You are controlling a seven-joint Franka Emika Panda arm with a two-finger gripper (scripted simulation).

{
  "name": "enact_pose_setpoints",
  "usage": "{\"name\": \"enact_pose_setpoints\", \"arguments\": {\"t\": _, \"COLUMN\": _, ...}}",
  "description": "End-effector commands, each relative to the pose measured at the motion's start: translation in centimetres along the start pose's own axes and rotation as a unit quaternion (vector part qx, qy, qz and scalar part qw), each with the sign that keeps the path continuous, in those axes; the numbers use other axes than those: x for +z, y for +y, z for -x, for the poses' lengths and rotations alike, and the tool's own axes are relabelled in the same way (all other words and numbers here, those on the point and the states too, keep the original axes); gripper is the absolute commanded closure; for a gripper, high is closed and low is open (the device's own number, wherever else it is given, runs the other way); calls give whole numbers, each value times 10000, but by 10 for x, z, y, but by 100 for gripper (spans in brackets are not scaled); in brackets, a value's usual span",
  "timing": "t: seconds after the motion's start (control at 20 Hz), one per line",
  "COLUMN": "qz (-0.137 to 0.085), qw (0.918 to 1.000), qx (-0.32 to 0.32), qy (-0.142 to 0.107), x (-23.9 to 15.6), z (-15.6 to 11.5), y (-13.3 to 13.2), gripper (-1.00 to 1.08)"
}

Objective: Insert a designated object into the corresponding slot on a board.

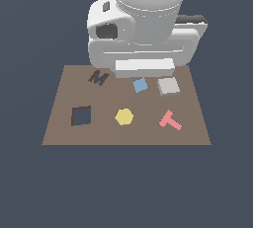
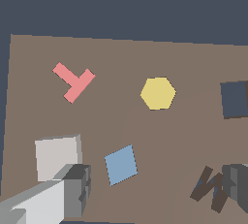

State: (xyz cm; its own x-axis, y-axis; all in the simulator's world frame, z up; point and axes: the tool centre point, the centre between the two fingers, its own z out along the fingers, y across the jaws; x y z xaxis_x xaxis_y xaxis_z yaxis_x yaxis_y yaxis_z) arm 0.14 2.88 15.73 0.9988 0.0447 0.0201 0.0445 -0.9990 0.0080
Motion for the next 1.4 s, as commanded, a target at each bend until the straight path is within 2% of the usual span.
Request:
{"name": "enact_pose_setpoints", "arguments": {"t": 0.0, "qz": -10, "qw": 10000, "qx": -74, "qy": -20, "x": 16, "z": 6, "y": -19, "gripper": -92}}
{"name": "enact_pose_setpoints", "arguments": {"t": 0.35, "qz": -38, "qw": 9995, "qx": -304, "qy": -69, "x": 71, "z": 28, "y": -80, "gripper": -92}}
{"name": "enact_pose_setpoints", "arguments": {"t": 0.6, "qz": -47, "qw": 9991, "qx": -409, "qy": -91, "x": 96, "z": 39, "y": -108, "gripper": -92}}
{"name": "enact_pose_setpoints", "arguments": {"t": 0.8, "qz": -47, "qw": 9990, "qx": -444, "qy": -98, "x": 105, "z": 41, "y": -118, "gripper": -92}}
{"name": "enact_pose_setpoints", "arguments": {"t": 1.35, "qz": -45, "qw": 9989, "qx": -448, "qy": -100, "x": 123, "z": 42, "y": -119, "gripper": -92}}
